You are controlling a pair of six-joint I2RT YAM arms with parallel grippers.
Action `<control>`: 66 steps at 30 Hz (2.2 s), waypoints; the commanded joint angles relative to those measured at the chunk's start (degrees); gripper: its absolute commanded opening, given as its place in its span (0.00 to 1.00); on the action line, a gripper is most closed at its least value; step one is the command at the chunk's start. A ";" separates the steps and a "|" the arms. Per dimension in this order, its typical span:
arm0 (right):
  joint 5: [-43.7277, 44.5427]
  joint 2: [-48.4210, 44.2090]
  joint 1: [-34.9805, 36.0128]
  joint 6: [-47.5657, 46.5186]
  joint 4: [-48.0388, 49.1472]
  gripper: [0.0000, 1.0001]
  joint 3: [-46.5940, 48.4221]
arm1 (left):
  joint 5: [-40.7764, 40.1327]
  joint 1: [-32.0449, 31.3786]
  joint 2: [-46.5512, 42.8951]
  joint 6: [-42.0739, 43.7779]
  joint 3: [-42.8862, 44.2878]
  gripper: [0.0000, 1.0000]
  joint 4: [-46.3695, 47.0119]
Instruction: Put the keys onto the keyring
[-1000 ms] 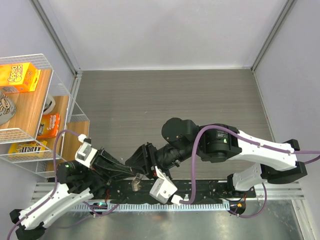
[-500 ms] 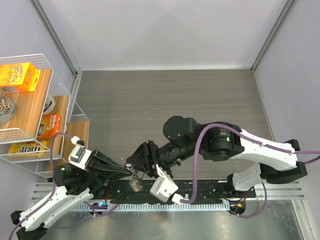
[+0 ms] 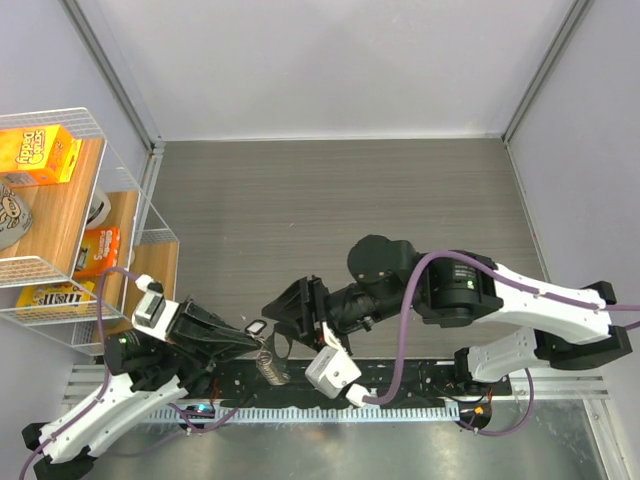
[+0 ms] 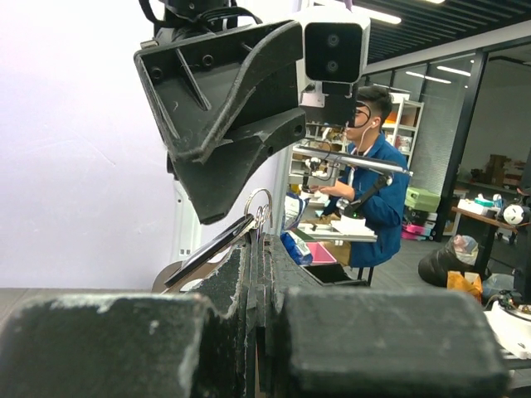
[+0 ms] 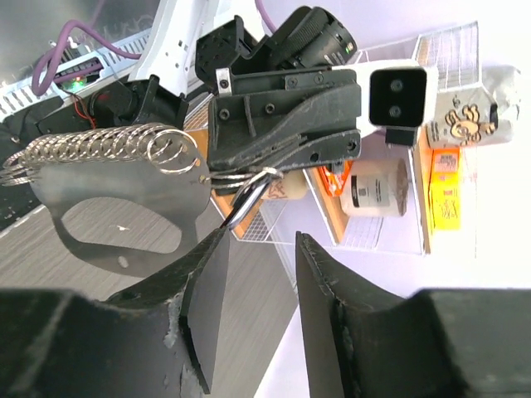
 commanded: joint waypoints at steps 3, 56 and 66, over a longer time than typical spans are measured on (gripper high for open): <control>8.77 -8.87 0.17 20.54 12.96 0.47 -5.60 | -2.42 -0.09 -0.41 2.19 0.79 0.00 1.50; 15.56 0.27 0.09 76.15 9.47 0.35 1.95 | -11.21 -0.09 -3.31 13.53 4.48 0.00 -7.55; 15.83 0.80 0.09 75.44 8.68 0.32 1.60 | -11.56 -0.09 -3.22 13.44 4.48 0.00 -7.11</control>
